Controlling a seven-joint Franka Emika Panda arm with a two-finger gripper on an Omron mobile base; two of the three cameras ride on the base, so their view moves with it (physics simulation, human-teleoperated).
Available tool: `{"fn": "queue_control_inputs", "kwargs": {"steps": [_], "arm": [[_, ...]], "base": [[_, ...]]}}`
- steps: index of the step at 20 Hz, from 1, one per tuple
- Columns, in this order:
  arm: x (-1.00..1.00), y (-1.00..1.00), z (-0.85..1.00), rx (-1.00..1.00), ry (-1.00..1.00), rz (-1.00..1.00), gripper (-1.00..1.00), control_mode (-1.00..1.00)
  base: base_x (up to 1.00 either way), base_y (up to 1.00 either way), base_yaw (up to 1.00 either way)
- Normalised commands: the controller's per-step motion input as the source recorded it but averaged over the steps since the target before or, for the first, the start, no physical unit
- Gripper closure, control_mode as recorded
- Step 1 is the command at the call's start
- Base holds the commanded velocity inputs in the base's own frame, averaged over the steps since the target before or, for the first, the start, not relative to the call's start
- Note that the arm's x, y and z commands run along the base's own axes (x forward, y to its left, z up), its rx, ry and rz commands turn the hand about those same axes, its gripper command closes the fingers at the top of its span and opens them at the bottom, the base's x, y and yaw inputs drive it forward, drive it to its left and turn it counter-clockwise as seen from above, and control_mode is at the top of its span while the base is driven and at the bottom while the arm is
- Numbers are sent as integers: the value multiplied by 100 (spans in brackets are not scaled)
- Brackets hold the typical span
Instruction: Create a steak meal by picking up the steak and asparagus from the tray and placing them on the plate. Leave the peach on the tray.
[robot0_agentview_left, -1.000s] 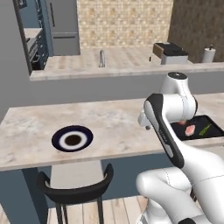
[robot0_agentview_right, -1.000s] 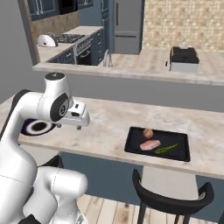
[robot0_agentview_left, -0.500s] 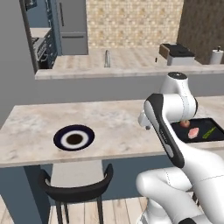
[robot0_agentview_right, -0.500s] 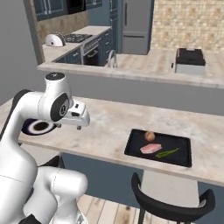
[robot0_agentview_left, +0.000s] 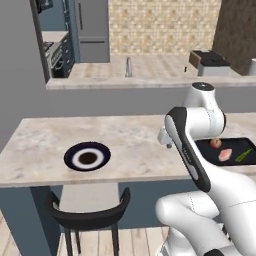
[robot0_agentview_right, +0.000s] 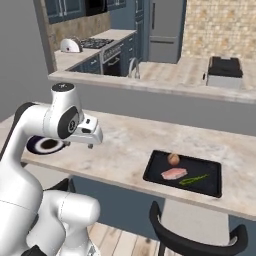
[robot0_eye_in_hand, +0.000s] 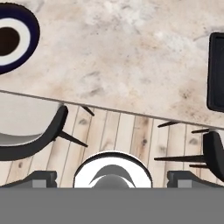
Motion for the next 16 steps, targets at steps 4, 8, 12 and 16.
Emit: {"fn": "queue_control_inputs", "kwargs": {"steps": [4,8,12,16], "arm": [[0,0,0,0,0,0,-100,100],[0,0,0,0,0,0,-100,100],[11,0,0,0,0,5,-100,-100],[3,0,0,0,0,0,-100,-100]], "base": [[68,-25,22],[56,-16,21],[21,0,8],[0,0,0]]}}
